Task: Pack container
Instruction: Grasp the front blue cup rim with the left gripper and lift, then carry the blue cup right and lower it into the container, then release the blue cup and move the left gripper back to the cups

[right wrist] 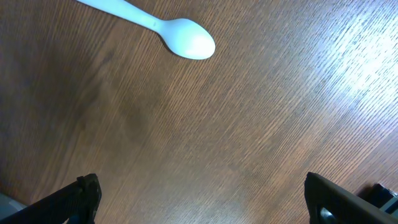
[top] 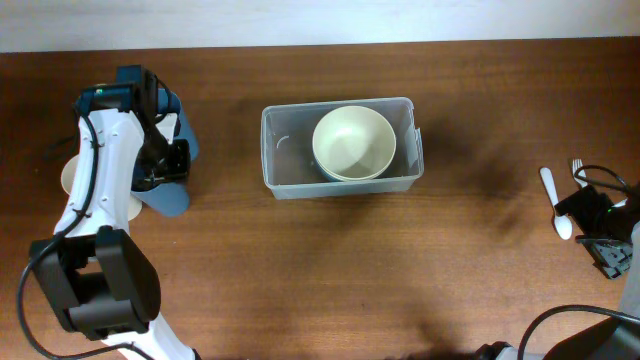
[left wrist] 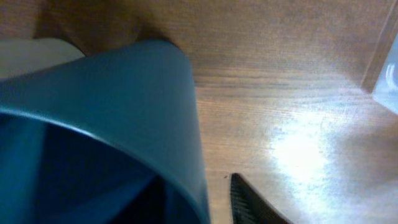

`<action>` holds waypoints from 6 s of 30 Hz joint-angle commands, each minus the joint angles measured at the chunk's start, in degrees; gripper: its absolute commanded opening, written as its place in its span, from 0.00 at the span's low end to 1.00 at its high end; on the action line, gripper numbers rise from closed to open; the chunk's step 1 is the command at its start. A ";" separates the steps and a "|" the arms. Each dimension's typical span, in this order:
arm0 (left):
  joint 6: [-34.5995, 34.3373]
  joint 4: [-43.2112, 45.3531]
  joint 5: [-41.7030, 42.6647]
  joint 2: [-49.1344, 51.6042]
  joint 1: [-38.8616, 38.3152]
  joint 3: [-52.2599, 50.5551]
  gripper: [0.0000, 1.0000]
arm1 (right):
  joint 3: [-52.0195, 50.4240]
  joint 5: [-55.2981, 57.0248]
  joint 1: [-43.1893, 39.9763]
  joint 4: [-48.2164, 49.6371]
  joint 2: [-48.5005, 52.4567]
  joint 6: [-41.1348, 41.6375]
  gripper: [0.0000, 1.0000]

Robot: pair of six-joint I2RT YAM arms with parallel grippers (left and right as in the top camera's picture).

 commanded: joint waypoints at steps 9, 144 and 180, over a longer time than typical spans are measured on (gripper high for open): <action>0.50 -3.72 -0.26 0.50 -0.02 3.87 0.01 | 0.02 -0.13 -0.13 0.02 -0.04 0.48 0.99; -4.17 -7.43 -3.87 16.65 -32.39 38.56 0.02 | 0.02 -0.13 -0.13 0.02 -0.04 0.48 0.99; -4.15 -7.02 -3.72 19.74 -32.35 38.53 0.13 | 0.02 -0.13 -0.13 0.02 -0.04 0.48 0.99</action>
